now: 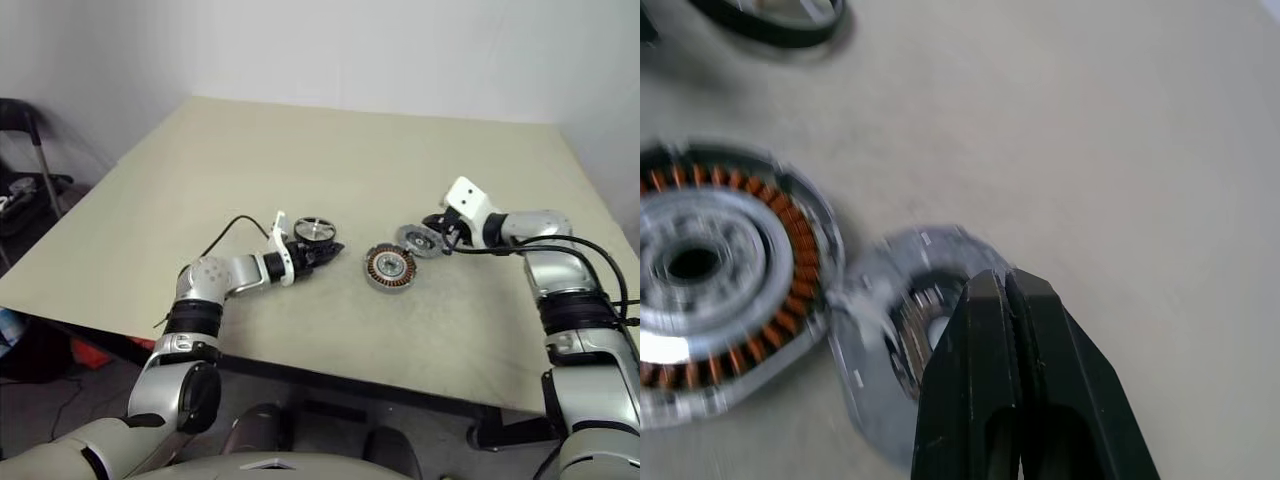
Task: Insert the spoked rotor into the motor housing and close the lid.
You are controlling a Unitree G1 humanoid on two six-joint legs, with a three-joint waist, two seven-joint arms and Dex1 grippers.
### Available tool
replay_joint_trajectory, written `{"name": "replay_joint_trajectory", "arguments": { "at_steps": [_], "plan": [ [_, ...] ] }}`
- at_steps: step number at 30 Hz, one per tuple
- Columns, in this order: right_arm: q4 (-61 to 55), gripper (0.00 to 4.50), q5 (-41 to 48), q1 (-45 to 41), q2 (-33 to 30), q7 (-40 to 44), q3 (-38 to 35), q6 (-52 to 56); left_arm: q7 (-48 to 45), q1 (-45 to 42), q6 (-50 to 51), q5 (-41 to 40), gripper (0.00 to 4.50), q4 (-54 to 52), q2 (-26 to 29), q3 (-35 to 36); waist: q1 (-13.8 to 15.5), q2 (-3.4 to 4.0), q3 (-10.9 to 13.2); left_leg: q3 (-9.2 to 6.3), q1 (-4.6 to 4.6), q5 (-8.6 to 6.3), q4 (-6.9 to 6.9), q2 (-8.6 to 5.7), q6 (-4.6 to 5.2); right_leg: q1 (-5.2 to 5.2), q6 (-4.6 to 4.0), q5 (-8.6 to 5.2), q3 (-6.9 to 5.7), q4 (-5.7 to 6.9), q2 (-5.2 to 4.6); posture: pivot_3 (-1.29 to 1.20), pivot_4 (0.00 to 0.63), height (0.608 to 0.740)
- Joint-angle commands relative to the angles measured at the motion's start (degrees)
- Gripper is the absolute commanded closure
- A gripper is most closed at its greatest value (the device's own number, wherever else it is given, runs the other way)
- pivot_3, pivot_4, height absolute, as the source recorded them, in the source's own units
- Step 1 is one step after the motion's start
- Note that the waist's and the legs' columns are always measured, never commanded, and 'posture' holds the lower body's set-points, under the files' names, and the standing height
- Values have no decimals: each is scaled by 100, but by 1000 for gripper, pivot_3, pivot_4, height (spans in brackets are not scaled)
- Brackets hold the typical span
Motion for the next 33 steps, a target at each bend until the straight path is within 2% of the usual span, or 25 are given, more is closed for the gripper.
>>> {"name": "replay_joint_trajectory", "arguments": {
  "at_steps": [1, 4, 8, 11, 15, 24, 33],
  "plan": [
    [-48, 4500, -7, -10, -132, 30, -176, -162, -131, -138, 57, -151, 3075, -204, -38, -77, -35, 0, 0, 0, 0, 0, 1, 1, 0, -1, 0, 0, 0, 3, 1, 0, 0, 740],
    [-283, 4500, 73, 78, -87, -12, -232, -41, -72, -60, 55, -136, 3075, -146, 28, -2, -75, 0, 0, 1, 1, 0, 10, 5, 0, -6, 0, 0, 1, 18, 2, 0, 0, 740],
    [-499, 4500, 95, 203, 44, -64, -198, 52, -304, 248, 40, -135, 3075, -535, 163, -239, -80, 1, 0, 1, 8, 2, 14, 17, -3, -7, 0, -1, 1, 33, 10, 0, 0, 740],
    [-550, 4500, 93, 174, 174, -82, -149, 114, -341, 386, 45, -231, 2530, -744, 235, -194, -71, 2, 0, 1, 5, 3, 22, 19, -4, -9, 0, -1, 0, 39, 11, 0, 0, 740],
    [-475, 4500, 21, 32, 308, -52, -81, 105, -315, 623, 306, -483, 1267, -980, 338, 1, -69, 3, 0, 2, 6, 2, 30, 18, -3, -5, -1, -1, 2, 42, 10, 0, 0, 740],
    [-165, 4500, -95, -174, 493, -30, -7, -34, 540, 942, -492, -433, 1267, -568, 232, 923, -116, 3, 0, 2, 9, 2, 31, 19, -4, 1, 0, -1, 1, 42, 10, 0, 0, 740],
    [30, 4500, -146, -350, 660, -20, 38, -128, 1010, 380, -1376, -288, 1267, 260, -3, 1041, -190, 3, 0, 2, 40, 13, 37, 20, -30, 31, 2, 0, 3, 44, 10, 0, 0, 740]
  ]
}}
